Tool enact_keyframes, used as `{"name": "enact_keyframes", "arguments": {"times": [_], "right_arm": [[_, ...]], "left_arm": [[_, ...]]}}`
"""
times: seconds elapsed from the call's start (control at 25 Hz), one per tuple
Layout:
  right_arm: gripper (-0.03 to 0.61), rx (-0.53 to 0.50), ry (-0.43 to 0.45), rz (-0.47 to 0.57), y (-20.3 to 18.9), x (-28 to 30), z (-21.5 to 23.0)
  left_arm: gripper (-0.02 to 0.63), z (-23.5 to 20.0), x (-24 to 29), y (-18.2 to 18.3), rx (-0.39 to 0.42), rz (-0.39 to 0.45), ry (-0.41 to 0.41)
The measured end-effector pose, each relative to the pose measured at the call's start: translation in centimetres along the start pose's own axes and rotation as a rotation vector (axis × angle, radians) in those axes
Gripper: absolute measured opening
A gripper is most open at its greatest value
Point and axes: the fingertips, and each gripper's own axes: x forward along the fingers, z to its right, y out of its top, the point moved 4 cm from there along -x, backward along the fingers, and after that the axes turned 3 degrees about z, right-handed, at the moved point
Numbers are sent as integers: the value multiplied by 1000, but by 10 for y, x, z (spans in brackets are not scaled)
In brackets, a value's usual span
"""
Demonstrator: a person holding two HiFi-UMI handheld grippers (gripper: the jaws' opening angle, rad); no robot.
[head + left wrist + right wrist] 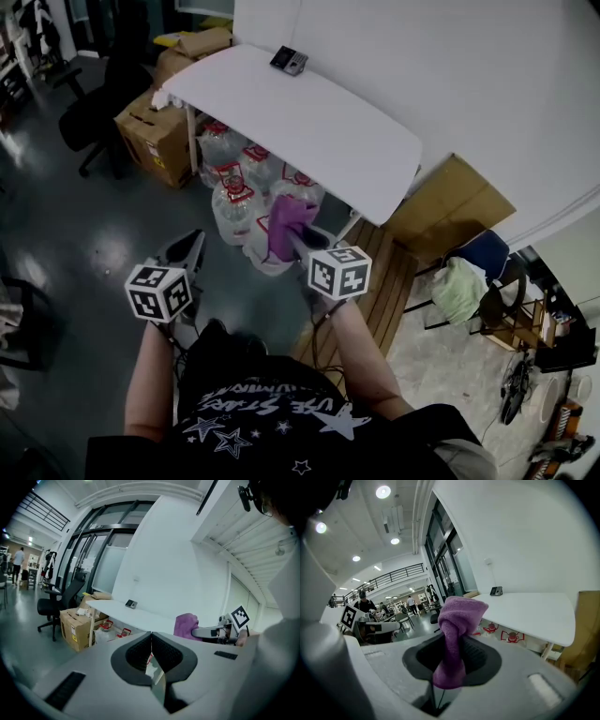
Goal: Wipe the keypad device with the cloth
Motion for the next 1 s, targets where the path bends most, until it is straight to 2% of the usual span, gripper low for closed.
{"name": "enact_keyframes", "arguments": {"times": [0.44, 1.0], "right_arm": [[92, -1, -14, -28, 13, 58, -1], [92, 35, -93, -27, 52, 184, -10]], "left_arm": [[8, -53, 25, 14, -20, -2, -10], [8, -187, 85, 66, -37, -31, -65]]}}
